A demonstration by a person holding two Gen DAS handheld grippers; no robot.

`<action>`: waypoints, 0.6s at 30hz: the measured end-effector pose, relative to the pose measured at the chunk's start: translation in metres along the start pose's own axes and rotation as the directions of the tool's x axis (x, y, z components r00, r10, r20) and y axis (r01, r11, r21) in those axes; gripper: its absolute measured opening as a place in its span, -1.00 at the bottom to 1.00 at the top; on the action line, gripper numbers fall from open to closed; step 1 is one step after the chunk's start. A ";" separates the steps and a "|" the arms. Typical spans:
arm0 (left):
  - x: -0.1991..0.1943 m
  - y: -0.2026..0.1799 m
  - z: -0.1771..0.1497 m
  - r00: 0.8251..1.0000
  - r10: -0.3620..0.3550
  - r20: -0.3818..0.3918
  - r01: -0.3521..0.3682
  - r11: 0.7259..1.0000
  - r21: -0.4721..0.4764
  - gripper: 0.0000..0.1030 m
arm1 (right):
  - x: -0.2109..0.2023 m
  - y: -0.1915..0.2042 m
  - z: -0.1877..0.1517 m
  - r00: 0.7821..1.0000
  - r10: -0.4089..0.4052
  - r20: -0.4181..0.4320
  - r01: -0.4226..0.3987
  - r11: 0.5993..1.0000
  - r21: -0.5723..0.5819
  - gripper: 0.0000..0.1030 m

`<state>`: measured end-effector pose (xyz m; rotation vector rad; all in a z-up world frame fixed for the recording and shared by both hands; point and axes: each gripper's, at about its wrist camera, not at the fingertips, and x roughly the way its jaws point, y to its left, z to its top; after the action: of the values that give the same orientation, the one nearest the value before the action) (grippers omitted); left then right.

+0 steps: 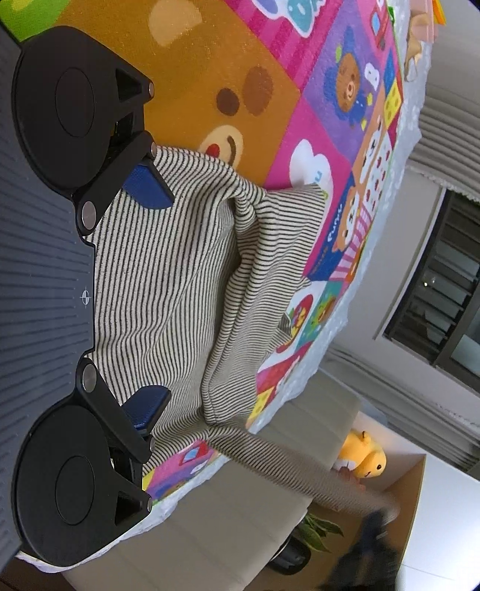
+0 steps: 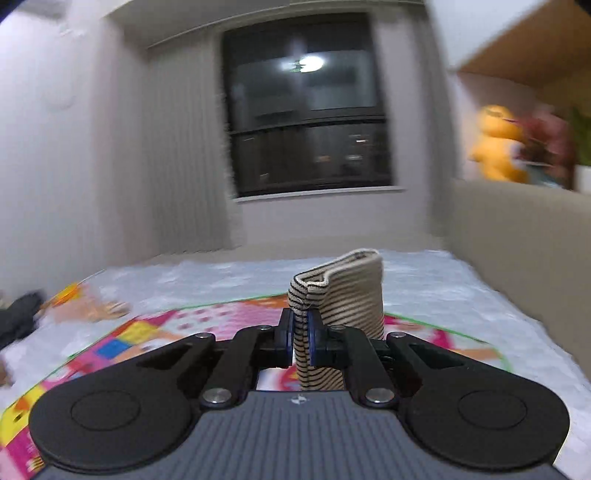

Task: Fold clothes

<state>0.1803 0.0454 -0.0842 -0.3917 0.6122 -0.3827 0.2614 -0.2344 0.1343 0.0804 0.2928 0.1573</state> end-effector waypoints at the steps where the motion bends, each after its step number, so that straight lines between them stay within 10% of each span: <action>1: -0.001 0.000 0.000 1.000 -0.001 0.001 0.001 1.000 -0.001 1.00 | 0.006 0.017 0.000 0.999 0.031 -0.010 -0.031 0.999 -0.021 -0.86; 18: -0.007 0.009 -0.002 0.999 -0.046 0.003 0.046 0.998 -0.044 1.00 | 0.067 0.160 -0.061 0.926 0.284 -0.250 -0.314 0.945 -0.089 -0.75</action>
<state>0.1757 0.0553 -0.0867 -0.4487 0.6110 -0.4133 0.2839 -0.0622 0.0735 -0.0221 0.5052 0.4919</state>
